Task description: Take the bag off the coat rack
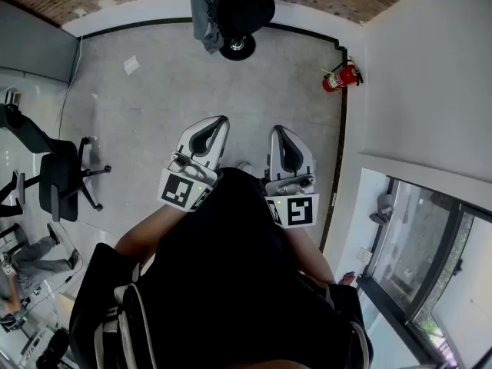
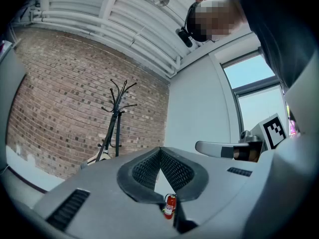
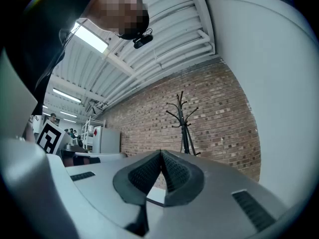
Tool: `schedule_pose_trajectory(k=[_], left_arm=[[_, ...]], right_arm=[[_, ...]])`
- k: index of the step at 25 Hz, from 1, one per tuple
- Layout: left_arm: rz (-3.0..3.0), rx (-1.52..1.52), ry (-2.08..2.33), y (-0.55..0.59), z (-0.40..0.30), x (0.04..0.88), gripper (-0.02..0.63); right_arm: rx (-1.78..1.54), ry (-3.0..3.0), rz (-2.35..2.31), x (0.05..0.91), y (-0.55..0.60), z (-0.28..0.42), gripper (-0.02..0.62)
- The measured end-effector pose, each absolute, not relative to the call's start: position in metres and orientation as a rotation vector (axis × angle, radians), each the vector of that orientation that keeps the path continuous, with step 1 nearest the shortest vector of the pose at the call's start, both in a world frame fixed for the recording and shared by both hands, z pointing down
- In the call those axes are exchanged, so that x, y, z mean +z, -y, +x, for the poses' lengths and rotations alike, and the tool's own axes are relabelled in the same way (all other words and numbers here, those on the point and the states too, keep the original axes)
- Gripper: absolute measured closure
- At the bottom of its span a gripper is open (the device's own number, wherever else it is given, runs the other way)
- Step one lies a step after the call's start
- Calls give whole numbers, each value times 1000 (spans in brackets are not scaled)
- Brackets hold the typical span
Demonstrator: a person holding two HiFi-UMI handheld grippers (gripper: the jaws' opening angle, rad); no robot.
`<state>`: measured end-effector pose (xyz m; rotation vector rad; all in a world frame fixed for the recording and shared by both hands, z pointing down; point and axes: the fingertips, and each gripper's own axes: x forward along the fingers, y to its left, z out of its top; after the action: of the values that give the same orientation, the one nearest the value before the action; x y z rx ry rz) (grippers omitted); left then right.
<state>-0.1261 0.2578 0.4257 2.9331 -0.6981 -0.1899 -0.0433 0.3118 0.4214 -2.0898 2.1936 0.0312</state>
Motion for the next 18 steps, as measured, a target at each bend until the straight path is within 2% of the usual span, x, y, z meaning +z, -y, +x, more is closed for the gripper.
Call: schedule_pose_trajectory(k=[18], left_arm=[[2899, -201, 857, -294, -133, 451, 588]], right_arm=[[84, -2181, -2043, 428, -360, -14, 574]])
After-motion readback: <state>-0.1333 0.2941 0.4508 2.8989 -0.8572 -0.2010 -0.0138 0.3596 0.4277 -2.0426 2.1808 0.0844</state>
